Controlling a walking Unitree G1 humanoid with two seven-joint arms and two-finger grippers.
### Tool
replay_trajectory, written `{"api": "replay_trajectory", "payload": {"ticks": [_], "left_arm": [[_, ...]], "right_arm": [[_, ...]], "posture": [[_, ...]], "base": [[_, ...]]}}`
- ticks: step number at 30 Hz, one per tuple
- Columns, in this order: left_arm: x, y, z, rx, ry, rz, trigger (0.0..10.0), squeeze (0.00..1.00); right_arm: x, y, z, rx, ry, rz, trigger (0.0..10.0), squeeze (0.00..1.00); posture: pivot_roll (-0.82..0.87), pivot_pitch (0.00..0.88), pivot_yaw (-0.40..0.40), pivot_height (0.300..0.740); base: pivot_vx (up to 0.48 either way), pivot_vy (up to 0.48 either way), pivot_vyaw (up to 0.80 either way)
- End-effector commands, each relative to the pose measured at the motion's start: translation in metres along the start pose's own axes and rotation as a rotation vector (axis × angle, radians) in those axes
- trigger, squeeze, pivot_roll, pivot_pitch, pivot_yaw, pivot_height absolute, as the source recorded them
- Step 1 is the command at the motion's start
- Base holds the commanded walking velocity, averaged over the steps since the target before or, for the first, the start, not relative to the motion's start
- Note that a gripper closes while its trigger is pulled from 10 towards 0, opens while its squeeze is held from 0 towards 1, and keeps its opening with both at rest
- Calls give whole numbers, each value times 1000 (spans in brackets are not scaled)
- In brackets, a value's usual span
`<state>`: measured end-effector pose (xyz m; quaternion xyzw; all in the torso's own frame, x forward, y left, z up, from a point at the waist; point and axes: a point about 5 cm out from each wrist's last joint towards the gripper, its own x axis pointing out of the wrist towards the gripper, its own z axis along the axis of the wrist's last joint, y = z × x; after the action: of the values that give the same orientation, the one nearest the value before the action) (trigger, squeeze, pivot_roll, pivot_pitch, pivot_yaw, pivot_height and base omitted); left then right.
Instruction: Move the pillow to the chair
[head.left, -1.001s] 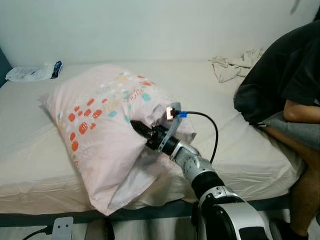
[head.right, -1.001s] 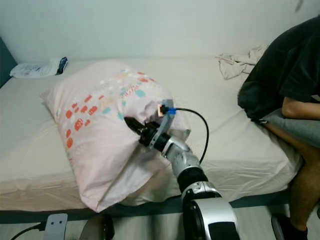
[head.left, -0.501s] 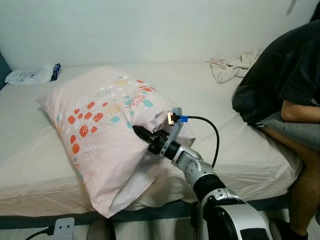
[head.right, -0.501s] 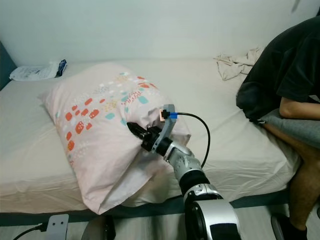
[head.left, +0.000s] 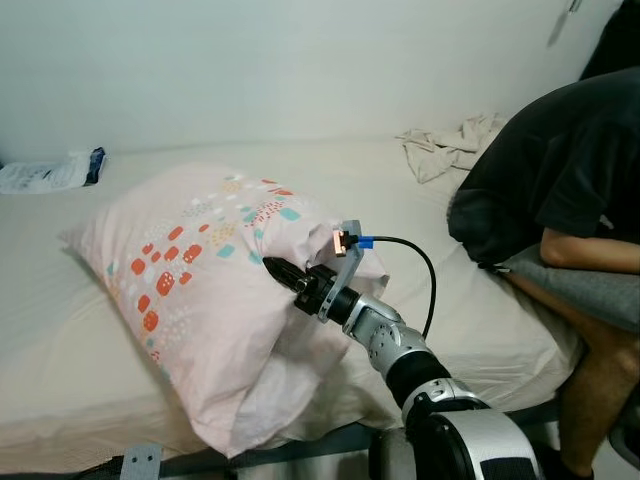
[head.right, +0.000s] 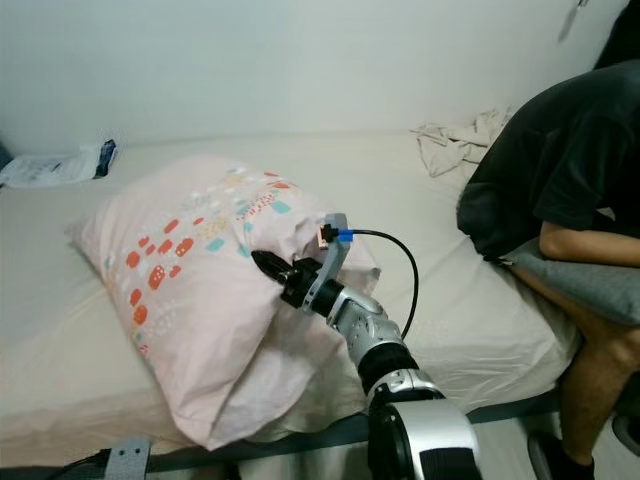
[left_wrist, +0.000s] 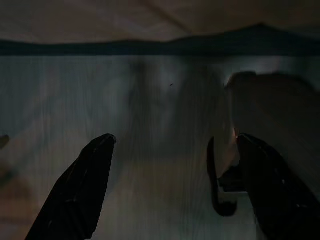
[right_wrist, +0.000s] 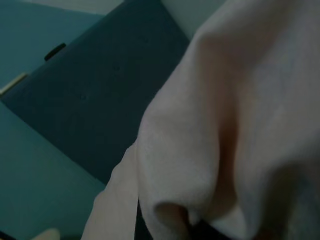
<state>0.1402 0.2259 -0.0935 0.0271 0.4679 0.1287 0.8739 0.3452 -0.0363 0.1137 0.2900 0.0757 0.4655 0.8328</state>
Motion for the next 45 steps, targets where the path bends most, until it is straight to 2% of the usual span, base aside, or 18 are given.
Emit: {"api": "replay_trajectory", "payload": {"ticks": [1,8,17,33,37,39,40,43,45], "left_arm": [[-1,3,-6,-31,36,22,10000,0],[-1,6,-7,-39,60,40,10000,0],[-1,4,-8,-23,55,30,10000,0],[-2,1,-12,9,70,21,10000,0],[-2,1,-13,12,73,21,10000,0],[-2,1,-13,13,73,20,10000,0],[-2,-1,-14,15,75,17,10000,0],[-2,-1,-14,16,76,15,10000,0],[-2,-3,-14,15,76,11,10000,0]], "right_arm": [[6,8,-13,19,-11,13,10000,0],[6,6,-14,19,-3,-26,10000,0],[4,6,-11,22,-29,19,10000,0],[5,8,-8,25,-51,32,10000,0],[5,7,-12,14,-27,12,10000,0],[3,5,-16,-7,2,-14,10000,0],[-5,-3,-33,-83,88,-141,10000,0],[-10,-7,-40,-109,115,-193,10000,0],[-22,-16,-57,-167,208,-329,10000,0]], "posture": [[-5,32,-20,645],[-9,29,-21,650],[-10,30,-22,665],[-9,35,-16,730],[-10,34,-16,740],[-12,33,-16,740],[-12,31,-20,740],[-11,31,-20,740],[-11,32,-20,740]], "base": [[0,0,0],[-274,0,0],[-107,0,0],[0,0,0],[0,0,0],[0,0,0],[0,0,0],[0,0,0],[0,0,0]]}}
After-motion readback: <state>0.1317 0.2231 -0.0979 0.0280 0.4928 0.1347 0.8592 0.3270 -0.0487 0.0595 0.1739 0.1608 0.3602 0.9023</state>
